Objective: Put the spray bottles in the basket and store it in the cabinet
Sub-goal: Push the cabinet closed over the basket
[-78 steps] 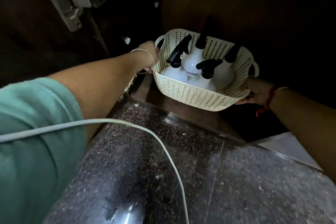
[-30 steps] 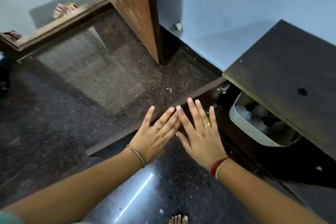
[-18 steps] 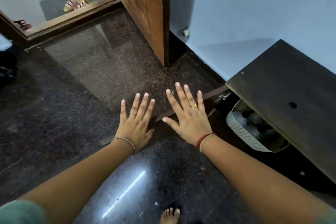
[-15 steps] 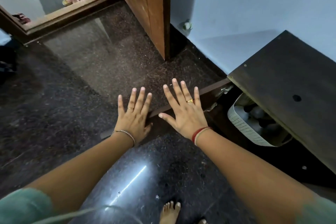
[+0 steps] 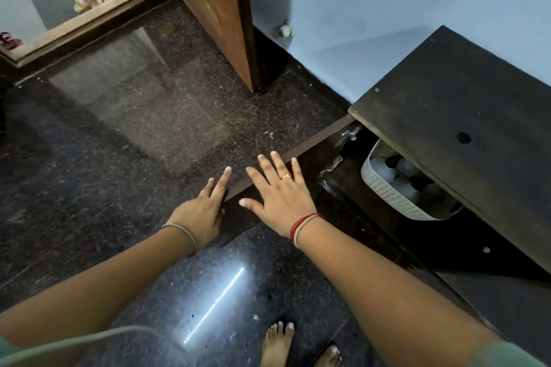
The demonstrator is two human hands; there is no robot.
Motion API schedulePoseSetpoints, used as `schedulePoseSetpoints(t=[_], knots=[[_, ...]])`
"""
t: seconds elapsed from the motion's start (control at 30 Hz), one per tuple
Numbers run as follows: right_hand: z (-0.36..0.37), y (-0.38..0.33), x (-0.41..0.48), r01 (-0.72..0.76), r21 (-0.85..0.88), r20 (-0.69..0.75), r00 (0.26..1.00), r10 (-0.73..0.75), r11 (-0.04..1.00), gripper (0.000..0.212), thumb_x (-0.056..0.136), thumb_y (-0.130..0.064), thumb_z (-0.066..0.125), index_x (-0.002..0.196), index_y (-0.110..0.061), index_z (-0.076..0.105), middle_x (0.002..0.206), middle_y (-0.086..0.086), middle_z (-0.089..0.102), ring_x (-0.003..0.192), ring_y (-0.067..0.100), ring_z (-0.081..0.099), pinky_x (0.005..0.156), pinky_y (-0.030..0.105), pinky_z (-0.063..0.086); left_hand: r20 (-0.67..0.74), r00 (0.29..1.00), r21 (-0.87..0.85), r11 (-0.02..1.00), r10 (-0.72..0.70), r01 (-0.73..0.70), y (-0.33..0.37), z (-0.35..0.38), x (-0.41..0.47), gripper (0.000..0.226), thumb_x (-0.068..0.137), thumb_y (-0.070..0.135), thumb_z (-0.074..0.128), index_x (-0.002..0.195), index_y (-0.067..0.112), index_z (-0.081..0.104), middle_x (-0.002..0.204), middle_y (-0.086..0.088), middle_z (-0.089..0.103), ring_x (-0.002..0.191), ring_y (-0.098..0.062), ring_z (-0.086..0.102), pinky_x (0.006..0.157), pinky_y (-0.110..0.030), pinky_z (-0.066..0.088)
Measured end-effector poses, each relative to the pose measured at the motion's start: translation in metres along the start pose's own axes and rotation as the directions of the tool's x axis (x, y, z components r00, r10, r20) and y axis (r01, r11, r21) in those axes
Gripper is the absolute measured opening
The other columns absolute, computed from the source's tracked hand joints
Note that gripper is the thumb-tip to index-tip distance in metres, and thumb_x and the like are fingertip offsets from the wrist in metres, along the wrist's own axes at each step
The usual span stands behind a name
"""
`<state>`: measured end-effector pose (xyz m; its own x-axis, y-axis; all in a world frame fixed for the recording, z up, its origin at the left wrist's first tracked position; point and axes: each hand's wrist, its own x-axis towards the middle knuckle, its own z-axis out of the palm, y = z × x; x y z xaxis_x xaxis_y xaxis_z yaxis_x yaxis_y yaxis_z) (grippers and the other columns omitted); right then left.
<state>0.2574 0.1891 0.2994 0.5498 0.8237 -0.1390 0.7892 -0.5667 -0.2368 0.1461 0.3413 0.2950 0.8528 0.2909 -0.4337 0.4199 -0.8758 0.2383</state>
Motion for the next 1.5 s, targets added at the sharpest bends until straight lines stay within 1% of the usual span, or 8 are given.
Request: schedulePoseSetpoints(t=[0.2, 0.33, 0.53, 0.63, 0.87, 1.1, 1.23, 1.5], knots=[[0.006, -0.002, -0.034, -0.033, 0.094, -0.04, 0.999, 0.037, 0.995, 0.064, 0.089, -0.062, 0.031, 0.133, -0.018, 0.043, 0.154, 0.009, 0.028, 0.146, 0.027, 0.007, 0.115, 0.052, 0.0, 0.06, 0.993, -0.112, 0.989, 0.104, -0.097, 0.032, 0.022, -0.042, 0.088, 0.091, 0.008, 0.042, 0.13, 0.024, -0.036, 0.157, -0.008, -0.018, 0.129, -0.037, 0.044, 0.089, -0.041, 0.051], [0.011, 0.013, -0.07, -0.025, 0.033, -0.063, 0.998, 0.027, 0.999, 0.06, 0.09, -0.061, 0.028, 0.126, -0.017, 0.05, 0.154, 0.008, 0.03, 0.145, 0.027, 0.014, 0.114, 0.053, 0.007, 0.073, 0.982, -0.324, 0.935, 0.174, -0.142, 0.073, 0.045, -0.068, 0.079, 0.091, 0.004, 0.042, 0.133, 0.017, -0.023, 0.142, 0.007, -0.036, 0.147, -0.023, 0.0, 0.115, -0.022, 0.012], [0.011, 0.045, -0.121, -0.058, 0.174, -0.082, 0.994, 0.074, 0.983, 0.041, 0.095, -0.046, 0.026, 0.108, -0.02, 0.056, 0.154, 0.001, 0.03, 0.145, 0.022, 0.015, 0.115, 0.048, 0.018, 0.163, 0.985, 0.111, 0.993, -0.058, 0.04, 0.158, 0.071, -0.081, 0.082, 0.071, 0.065, 0.001, 0.127, 0.019, -0.037, 0.136, -0.002, -0.043, 0.134, -0.016, -0.032, 0.116, -0.052, 0.0], [0.008, 0.07, -0.142, -0.085, 0.219, -0.081, 0.991, 0.105, 0.972, 0.037, 0.096, -0.042, 0.025, 0.1, -0.021, 0.055, 0.154, -0.003, 0.03, 0.145, 0.018, 0.015, 0.116, 0.042, 0.016, 0.263, 0.962, 0.157, 0.987, -0.074, 0.033, 0.2, 0.083, -0.072, 0.093, 0.084, 0.063, 0.022, 0.113, 0.016, -0.053, 0.124, -0.004, -0.059, 0.118, -0.025, -0.05, 0.113, -0.054, -0.013], [-0.004, 0.13, -0.198, -0.185, 0.101, -0.07, 0.979, 0.192, 0.978, 0.047, 0.096, -0.039, 0.028, 0.139, -0.025, 0.043, 0.153, -0.003, 0.032, 0.142, 0.022, 0.025, 0.114, 0.044, 0.023, 0.232, 0.973, 0.022, 1.0, -0.011, 0.006, 0.288, 0.108, -0.06, 0.113, 0.076, 0.073, 0.033, 0.128, 0.009, -0.044, 0.131, -0.013, -0.056, 0.123, -0.03, -0.051, 0.111, -0.053, -0.018], [-0.008, 0.182, -0.257, -0.279, 0.105, -0.101, 0.952, 0.289, 0.955, 0.058, 0.099, -0.045, 0.023, 0.149, -0.017, 0.016, 0.156, 0.0, 0.021, 0.146, 0.02, 0.01, 0.118, 0.039, 0.015, -0.086, 0.97, -0.09, 0.968, 0.228, -0.235, 0.335, 0.125, -0.031, 0.097, 0.077, 0.053, 0.032, 0.137, 0.019, -0.036, 0.146, -0.012, -0.036, 0.136, -0.027, -0.037, 0.111, -0.056, -0.015], [0.011, 0.174, -0.294, -0.348, 0.008, -0.2, 0.918, 0.342, 0.938, 0.065, 0.097, -0.05, 0.028, 0.15, -0.016, 0.011, 0.158, 0.005, 0.014, 0.146, 0.021, 0.008, 0.117, 0.043, 0.014, -0.279, 0.837, 0.153, 0.883, 0.47, -0.445, 0.342, 0.134, -0.008, 0.086, 0.083, 0.05, 0.031, 0.145, 0.014, -0.018, 0.156, -0.02, -0.006, 0.142, -0.026, -0.026, 0.106, -0.067, 0.004], [0.029, 0.191, -0.313, -0.446, -0.42, -0.35, 0.883, 0.312, 0.791, 0.066, 0.089, -0.007, 0.023, 0.151, -0.022, 0.007, 0.159, 0.007, 0.001, 0.146, 0.025, -0.005, 0.116, 0.052, -0.005, -0.276, 0.338, 0.571, 0.436, 0.9, -0.695, 0.34, 0.116, 0.055, 0.073, 0.089, 0.052, 0.026, 0.148, 0.025, -0.006, 0.154, -0.009, -0.029, 0.143, -0.025, -0.022, 0.097, -0.075, 0.01]])
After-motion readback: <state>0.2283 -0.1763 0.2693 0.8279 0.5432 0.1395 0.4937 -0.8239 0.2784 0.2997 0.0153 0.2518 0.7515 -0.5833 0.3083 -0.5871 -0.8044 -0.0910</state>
